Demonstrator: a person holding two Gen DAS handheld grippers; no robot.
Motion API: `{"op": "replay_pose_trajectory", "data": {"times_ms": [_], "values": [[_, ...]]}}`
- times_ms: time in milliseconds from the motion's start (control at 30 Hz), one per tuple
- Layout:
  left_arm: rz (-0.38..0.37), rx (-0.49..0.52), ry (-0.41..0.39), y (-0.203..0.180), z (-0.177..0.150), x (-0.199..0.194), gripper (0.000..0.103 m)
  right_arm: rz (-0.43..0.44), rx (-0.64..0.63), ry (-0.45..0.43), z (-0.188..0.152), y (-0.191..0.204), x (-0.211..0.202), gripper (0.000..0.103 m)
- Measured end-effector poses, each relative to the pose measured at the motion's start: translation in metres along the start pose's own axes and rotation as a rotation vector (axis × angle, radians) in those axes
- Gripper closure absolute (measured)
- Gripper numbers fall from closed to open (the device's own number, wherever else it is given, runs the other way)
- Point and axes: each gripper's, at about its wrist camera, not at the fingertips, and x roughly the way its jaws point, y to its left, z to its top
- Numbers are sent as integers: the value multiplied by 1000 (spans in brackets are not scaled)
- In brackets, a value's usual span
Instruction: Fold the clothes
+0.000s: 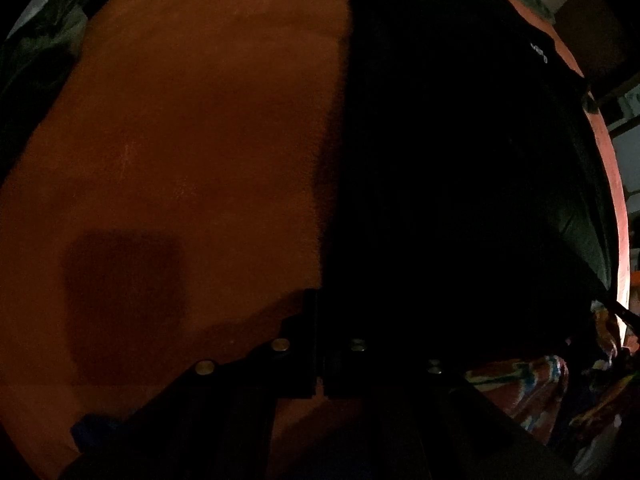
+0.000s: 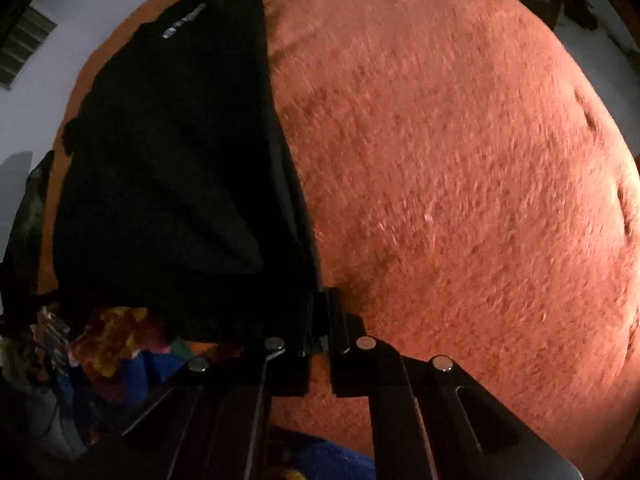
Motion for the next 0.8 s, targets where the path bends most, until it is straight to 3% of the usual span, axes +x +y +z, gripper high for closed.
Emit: {"op": "replay_pose_trajectory", "data": {"times_ms": [267, 300, 367, 433, 567, 600, 667, 800], "values": [[-33, -39, -8, 23, 20, -1, 101, 0, 39, 3, 2, -7, 5, 95], [-39, -48, -10, 27, 23, -1, 101, -20, 33, -9, 3, -5, 2, 92], [-51, -67, -14, 34, 29, -3, 99, -72, 6, -43, 5, 2, -4, 72], [-63, -85, -18, 41, 36, -5, 96, -89, -32, -85, 6, 9, -9, 69], [-74, -96, -18, 51, 38, -4, 83, -53, -54, -69, 7, 14, -2, 69], [-65, -81, -18, 51, 36, -3, 83, -51, -52, -53, 7, 14, 2, 69], [-38, -41, -24, 50, 33, -2, 83, -43, -39, -29, 7, 10, 8, 84], [42, 41, -56, 46, 32, -6, 83, -40, -19, -20, 10, 7, 12, 84]]}}
